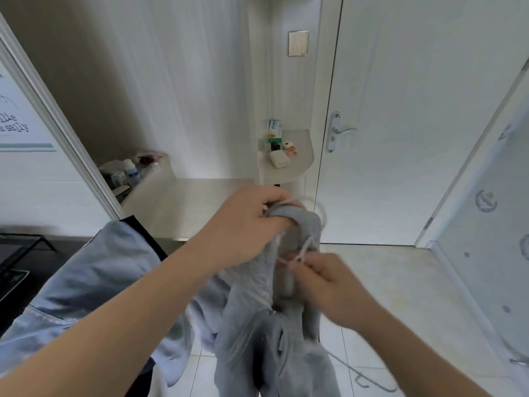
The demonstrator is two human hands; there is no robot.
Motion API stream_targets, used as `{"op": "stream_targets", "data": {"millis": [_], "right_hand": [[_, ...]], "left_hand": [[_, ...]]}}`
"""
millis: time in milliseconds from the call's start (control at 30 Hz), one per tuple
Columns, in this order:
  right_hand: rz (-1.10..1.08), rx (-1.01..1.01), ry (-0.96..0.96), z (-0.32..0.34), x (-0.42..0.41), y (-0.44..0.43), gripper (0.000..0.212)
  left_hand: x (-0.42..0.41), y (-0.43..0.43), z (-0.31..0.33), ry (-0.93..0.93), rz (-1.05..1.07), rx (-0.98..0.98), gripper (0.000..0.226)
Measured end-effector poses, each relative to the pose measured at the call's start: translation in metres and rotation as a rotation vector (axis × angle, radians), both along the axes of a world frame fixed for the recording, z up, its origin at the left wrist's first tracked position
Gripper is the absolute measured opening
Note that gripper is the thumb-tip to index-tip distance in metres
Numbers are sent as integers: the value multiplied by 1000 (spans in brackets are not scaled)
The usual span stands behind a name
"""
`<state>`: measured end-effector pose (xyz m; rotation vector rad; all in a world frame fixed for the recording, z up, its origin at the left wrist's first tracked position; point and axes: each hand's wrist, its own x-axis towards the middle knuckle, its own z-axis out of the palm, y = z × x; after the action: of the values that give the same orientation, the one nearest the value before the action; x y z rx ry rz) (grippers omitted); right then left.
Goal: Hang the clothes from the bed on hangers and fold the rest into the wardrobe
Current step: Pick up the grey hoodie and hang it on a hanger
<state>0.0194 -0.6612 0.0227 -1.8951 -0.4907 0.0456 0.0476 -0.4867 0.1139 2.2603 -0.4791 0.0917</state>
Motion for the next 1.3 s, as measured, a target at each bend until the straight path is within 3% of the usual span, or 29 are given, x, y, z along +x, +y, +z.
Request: {"op": "stream_targets", "data": {"millis": [133, 233, 367, 467, 500, 567, 667, 733, 833, 900, 967, 1067, 1200, 1300], "right_hand": [[-34, 209, 28, -14, -11, 17, 41], [-11, 346, 10, -3, -12, 4, 37], [32, 359, -61, 4, -9, -9, 35], [-9, 273, -57, 4, -5, -18, 28], [-45, 229, -59, 5, -4, -20, 27], [-137, 140, -152, 4, -3, -26, 4], [-401, -17, -464, -5, -10, -37, 24], [-438, -13, -513, -15, -18, -37, 24], [-211, 14, -264, -33, -26, -27, 31], [-59, -84, -104, -49, -27, -17, 37], [-5, -207, -113, -65, -25, -9, 30], [-23, -286, -33, -81, -17, -11, 20], [64, -509, 231, -96, -8, -30, 26], [67, -741, 142, -102, 0, -47, 25]], "left_hand": [[-5, -5, -12, 29, -57, 8, 29], [-9, 4, -21, -51, -94, 171, 39], [-13, 20, -21, -246, -187, 508, 60], [-10, 31, -23, -257, -169, 551, 66], [-10, 31, -25, -251, -158, 528, 66], [-9, 33, -30, -224, -101, 432, 61], [-7, 41, -42, -163, 72, 180, 52], [-11, 42, -52, -109, 150, -12, 45], [-18, 32, -61, -64, 193, -278, 33], [-23, 24, -63, -51, 193, -411, 29], [-26, 18, -64, -19, 193, -505, 27], [-30, 14, -67, 35, 205, -560, 30], [-33, 17, -73, 69, 204, -533, 35], [-37, 21, -78, 99, 171, -461, 37]]}}
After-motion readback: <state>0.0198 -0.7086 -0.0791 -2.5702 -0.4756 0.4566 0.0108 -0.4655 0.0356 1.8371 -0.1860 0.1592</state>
